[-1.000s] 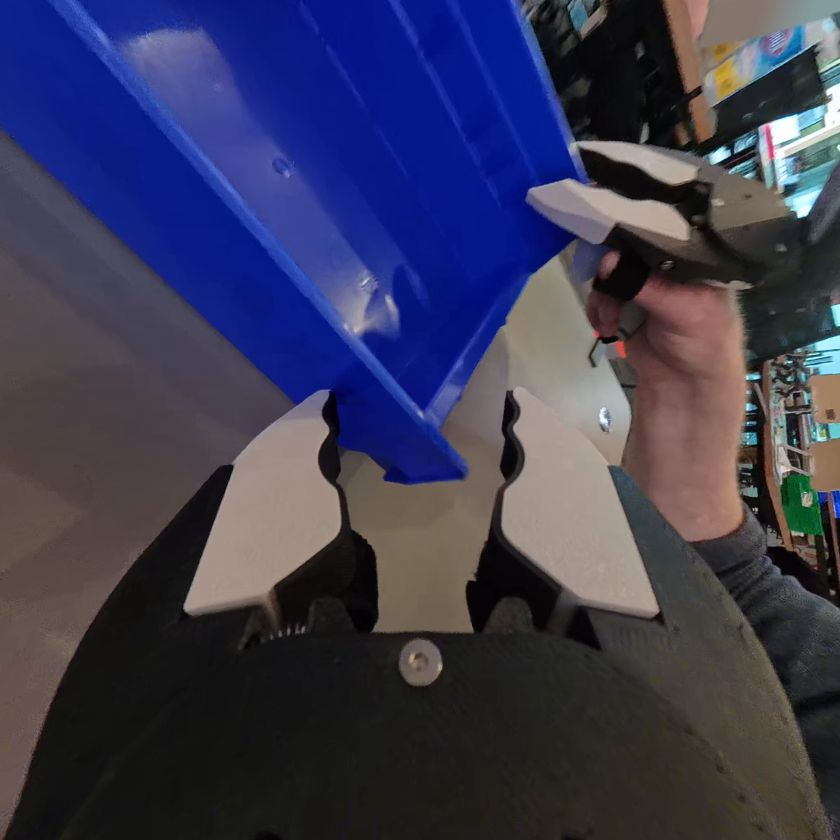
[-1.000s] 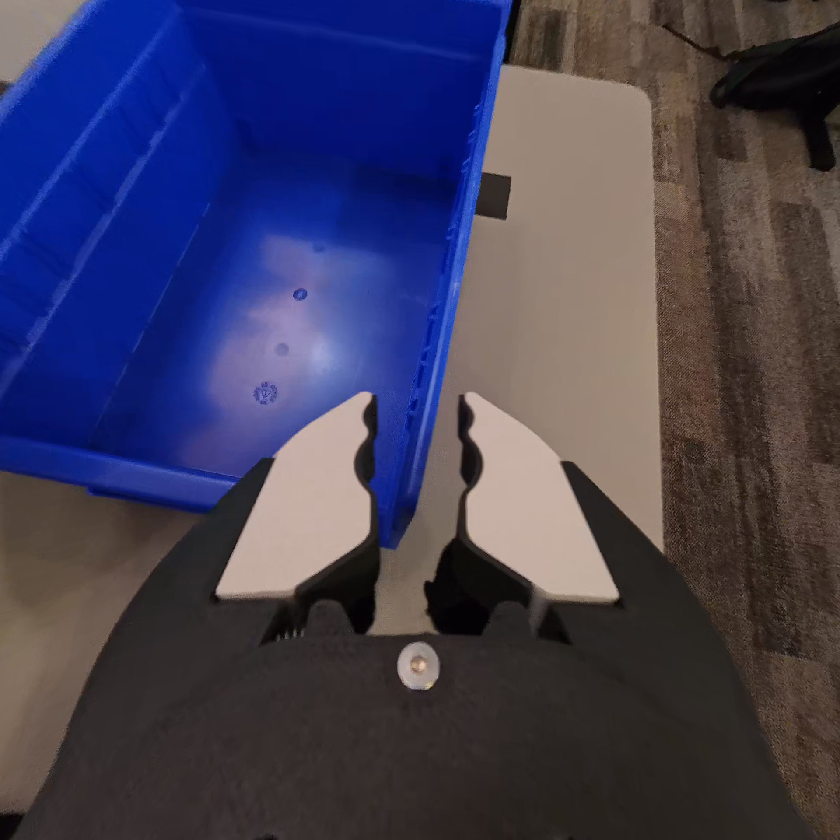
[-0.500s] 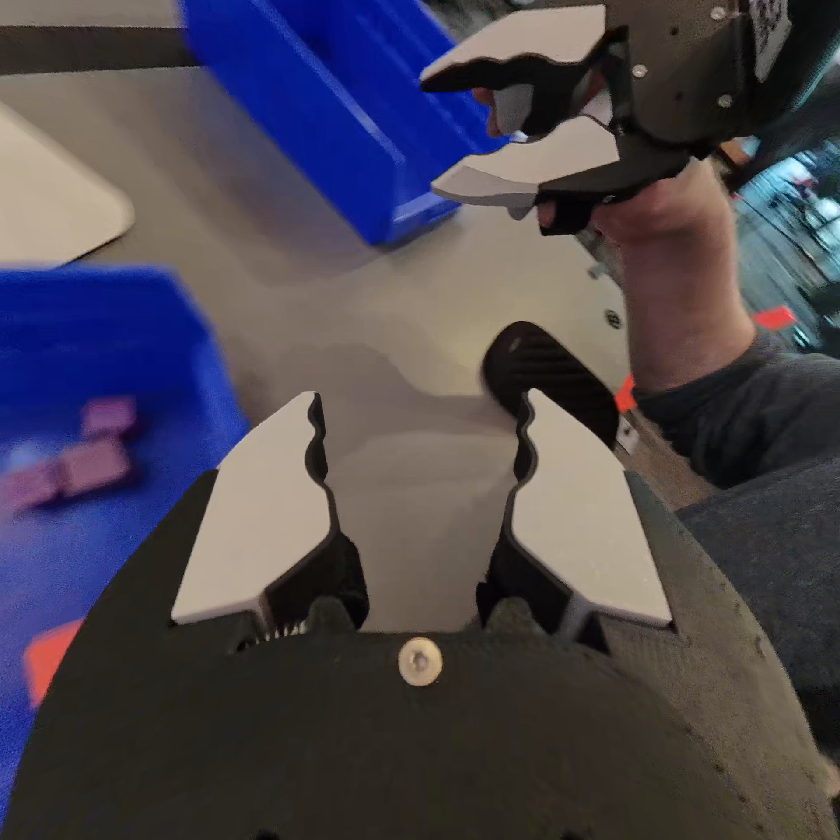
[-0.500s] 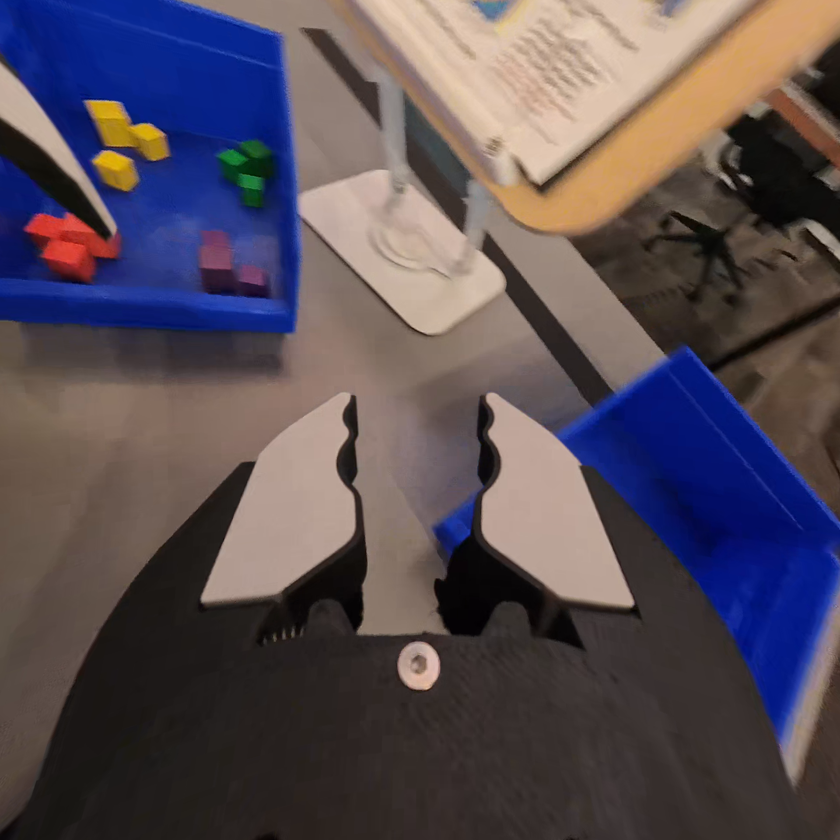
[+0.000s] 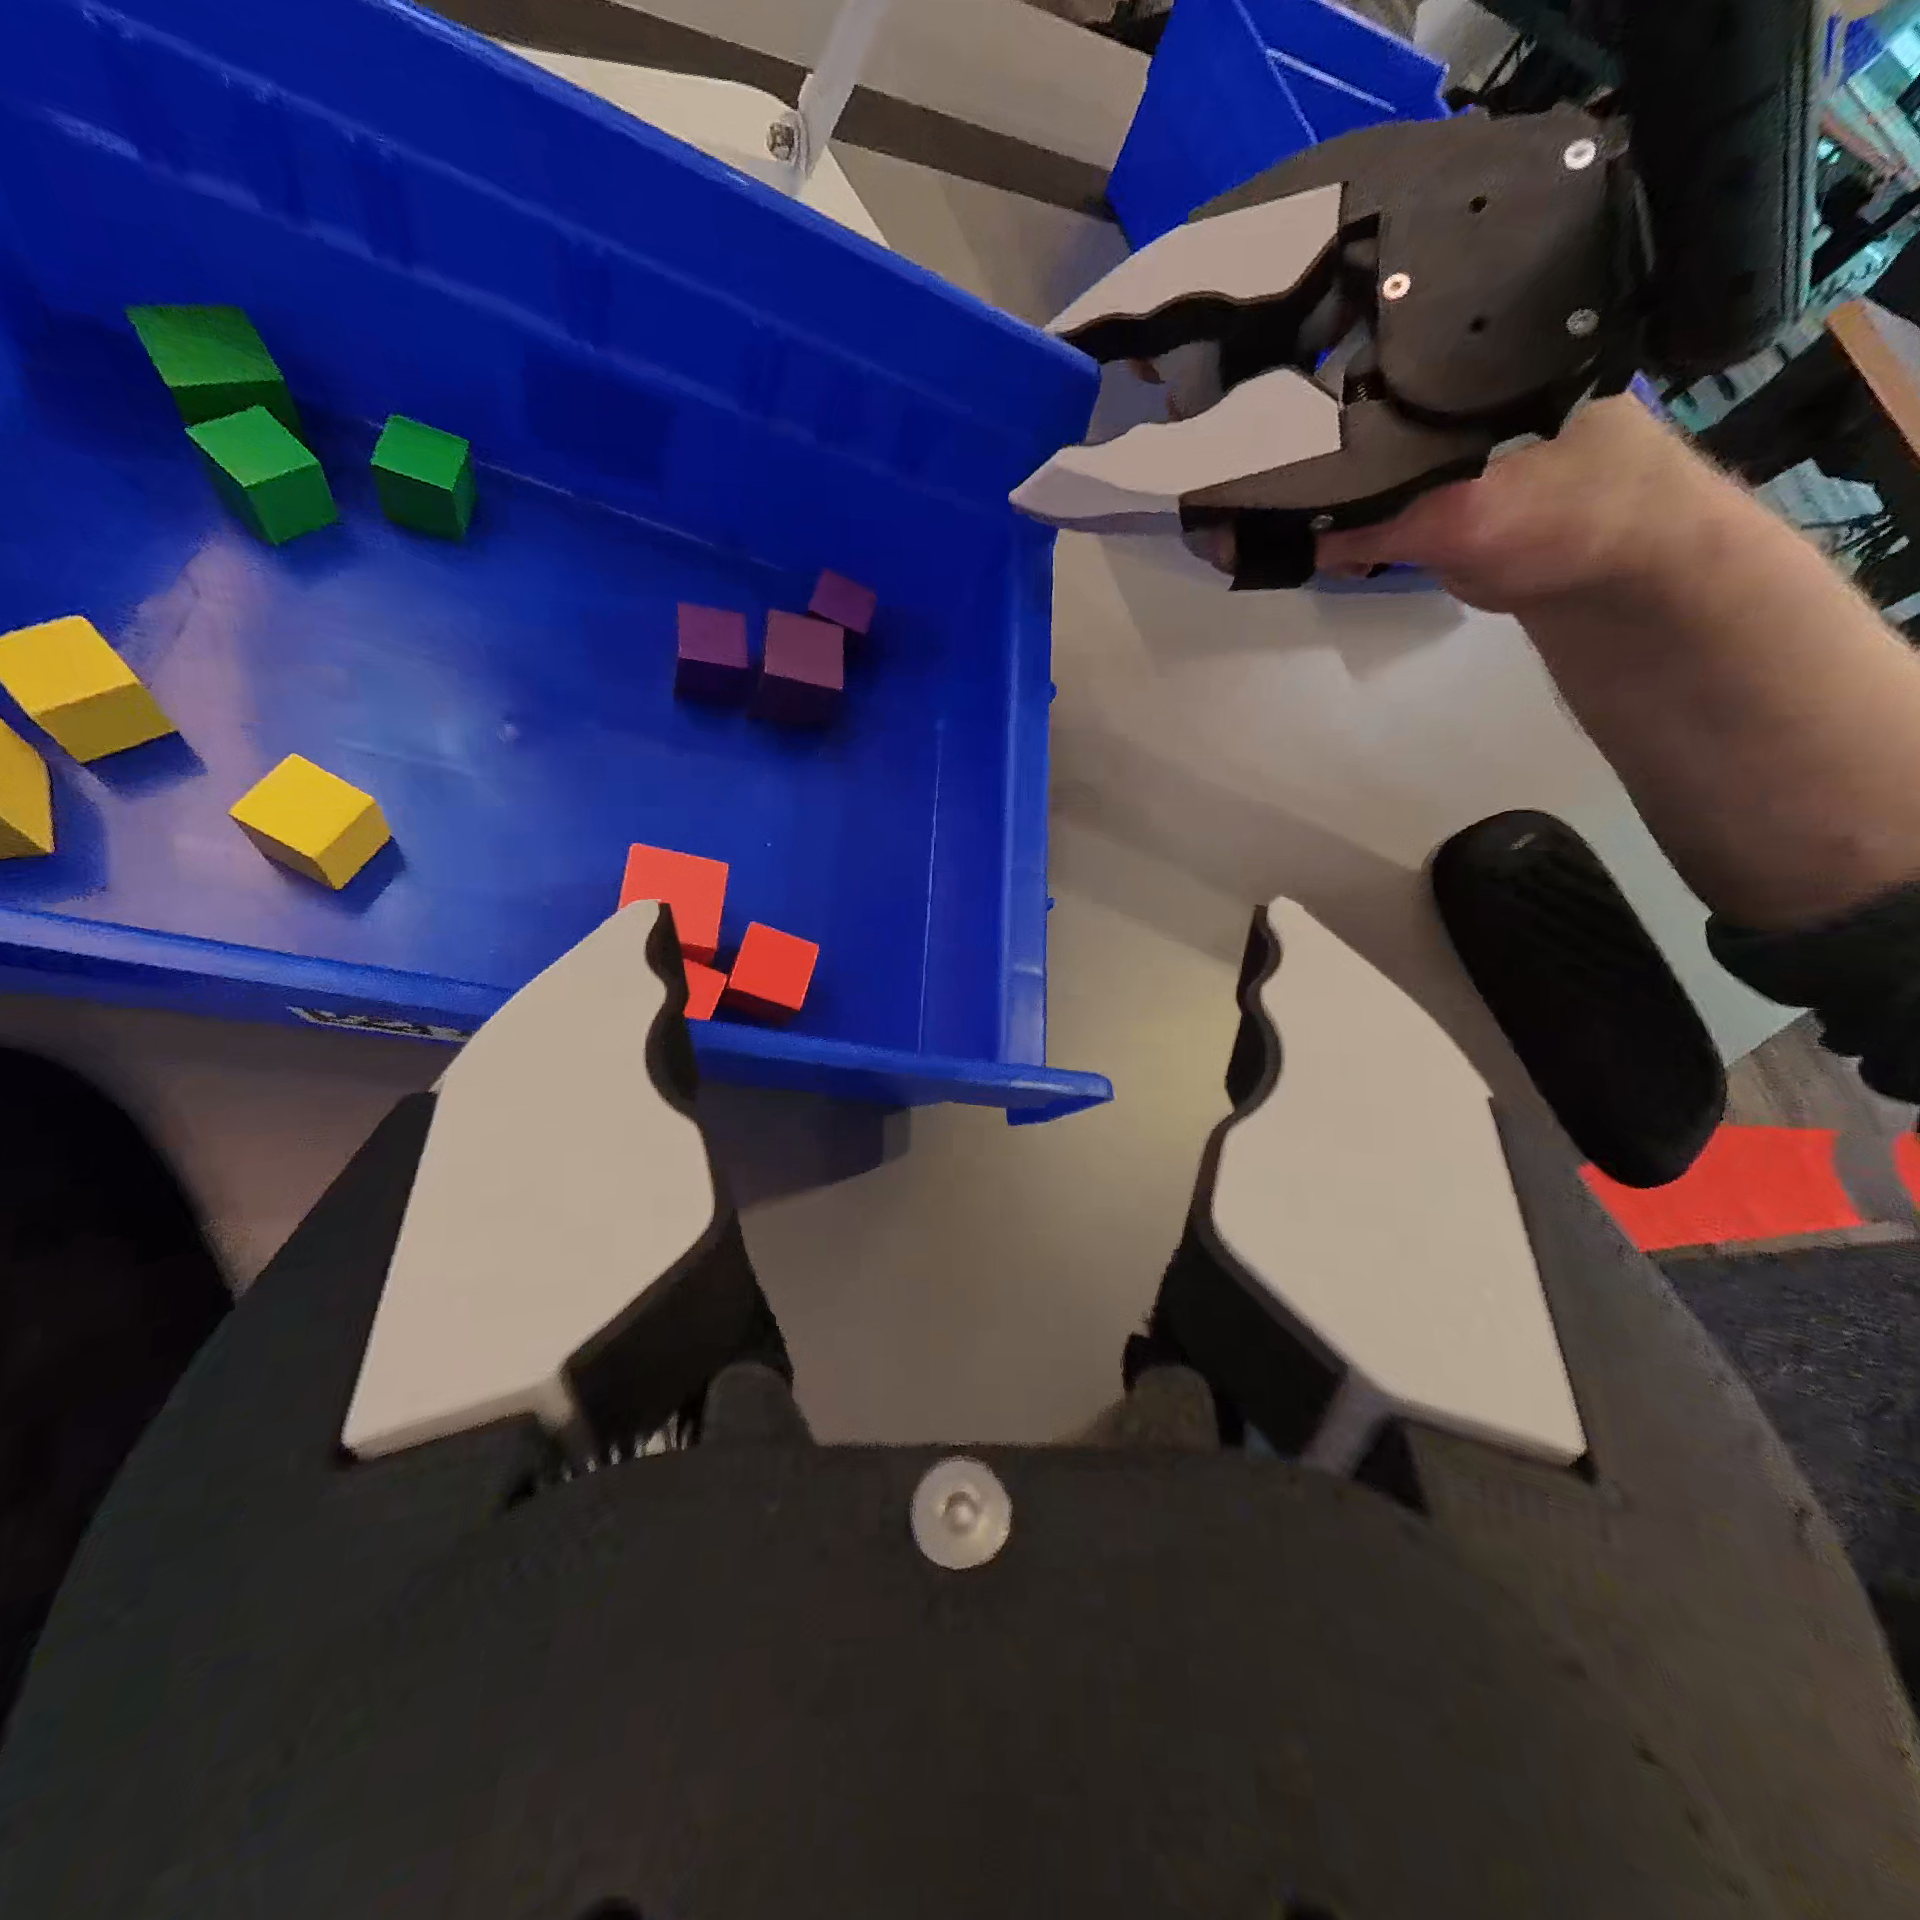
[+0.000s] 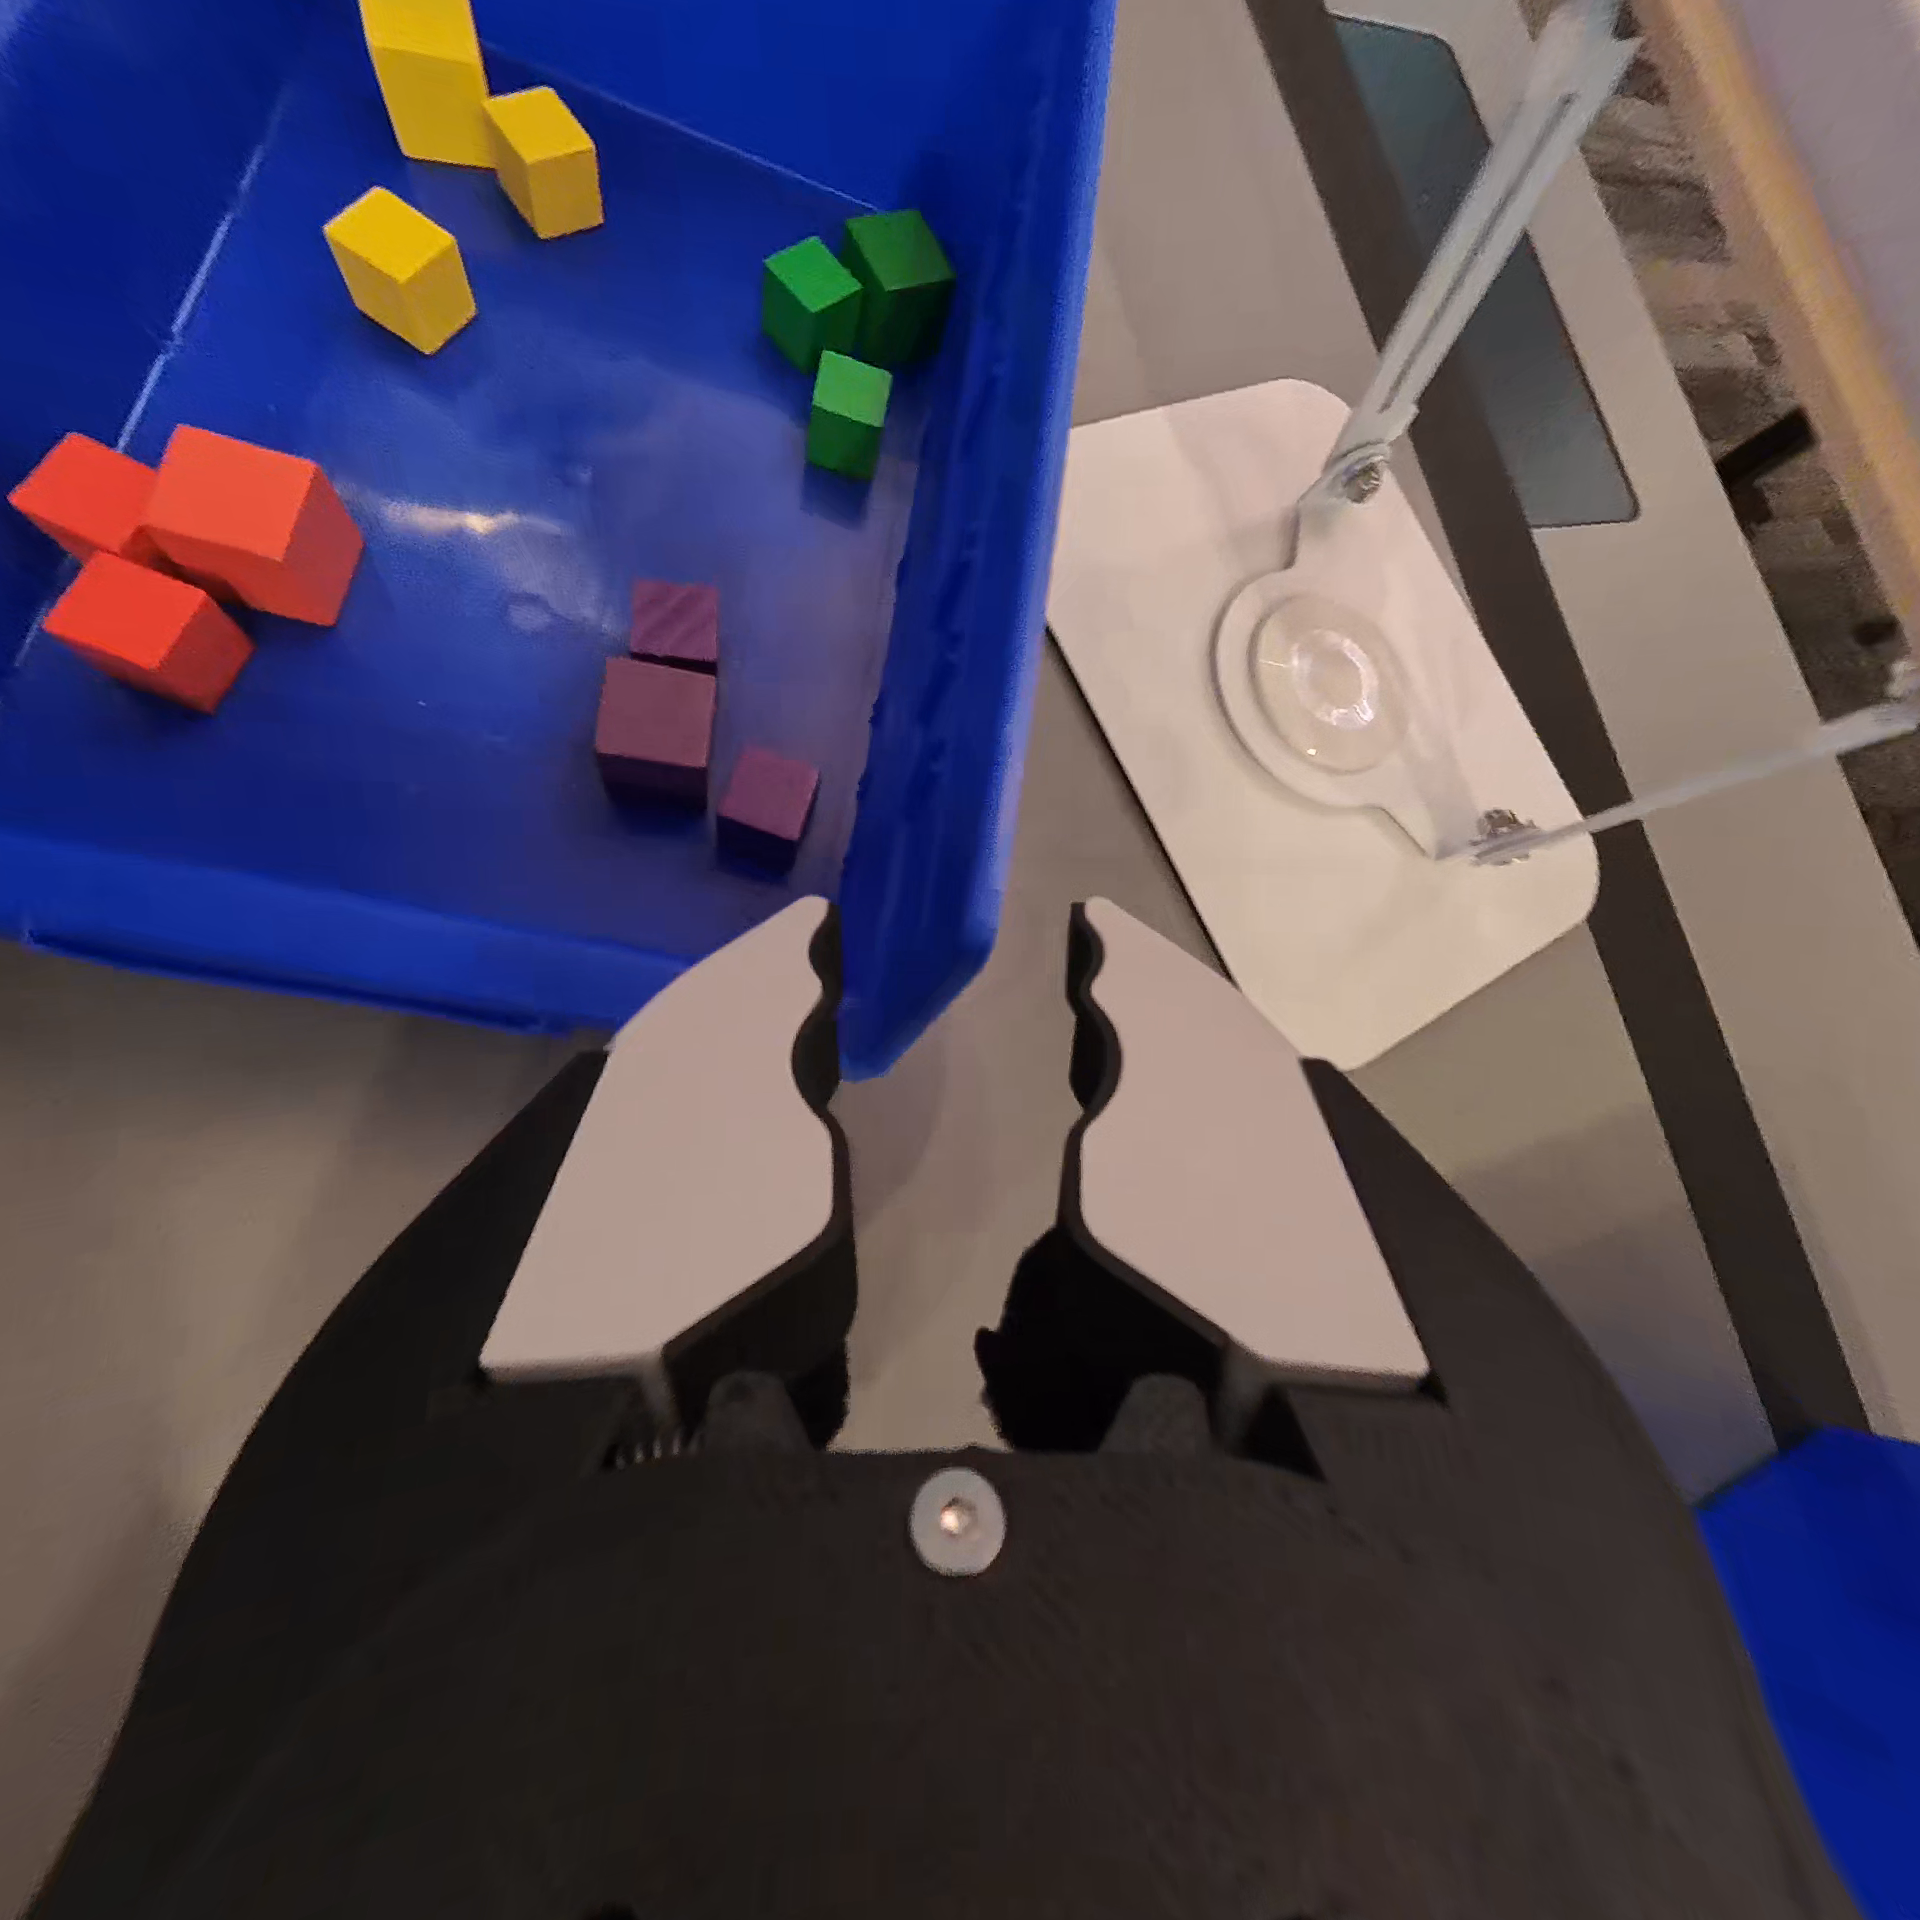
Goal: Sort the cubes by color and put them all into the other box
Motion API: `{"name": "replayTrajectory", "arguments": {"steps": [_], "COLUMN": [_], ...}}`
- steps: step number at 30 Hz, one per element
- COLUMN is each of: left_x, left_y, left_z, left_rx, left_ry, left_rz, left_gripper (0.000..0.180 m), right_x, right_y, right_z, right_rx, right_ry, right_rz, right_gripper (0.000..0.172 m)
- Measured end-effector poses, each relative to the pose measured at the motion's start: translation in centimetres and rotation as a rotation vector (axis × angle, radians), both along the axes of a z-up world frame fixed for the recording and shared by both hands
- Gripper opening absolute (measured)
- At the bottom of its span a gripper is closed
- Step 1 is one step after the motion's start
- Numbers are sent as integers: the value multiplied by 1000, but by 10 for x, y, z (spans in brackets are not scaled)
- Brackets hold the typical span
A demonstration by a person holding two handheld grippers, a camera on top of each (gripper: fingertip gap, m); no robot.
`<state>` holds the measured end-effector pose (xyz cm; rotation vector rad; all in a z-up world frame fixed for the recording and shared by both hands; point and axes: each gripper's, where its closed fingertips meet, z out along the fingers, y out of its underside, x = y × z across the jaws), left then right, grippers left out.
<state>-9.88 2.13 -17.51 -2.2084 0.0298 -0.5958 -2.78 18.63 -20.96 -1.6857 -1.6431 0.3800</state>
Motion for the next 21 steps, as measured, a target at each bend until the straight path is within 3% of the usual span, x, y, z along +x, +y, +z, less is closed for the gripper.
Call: {"name": "replayTrajectory", "arguments": {"steps": [6, 7, 10, 13, 21], "left_x": [-18, -20, -21, -16, -26], "left_y": [-15, -16, -17, -14, 13], "left_z": [4, -2, -15, -29, -51], "left_rx": [58, 32, -28, -85, -151], "left_ry": [89, 87, -7, -32, -48], "left_rz": [56, 71, 95, 86, 114], "left_gripper": [104, 112, 108, 117, 99], "right_x": [-5, -5, -7, -8, -14], "right_y": [-2, -1, -2, -2, 5], "right_z": [-9, -10, -16, -20, -20], "right_rx": [-19, -9, -33, -58, -87], "right_ry": [-25, -27, -45, -31, -7], "right_rz": [20, 20, 19, 3, -35], "right_gripper": [27, 25, 22, 12, 8]}}
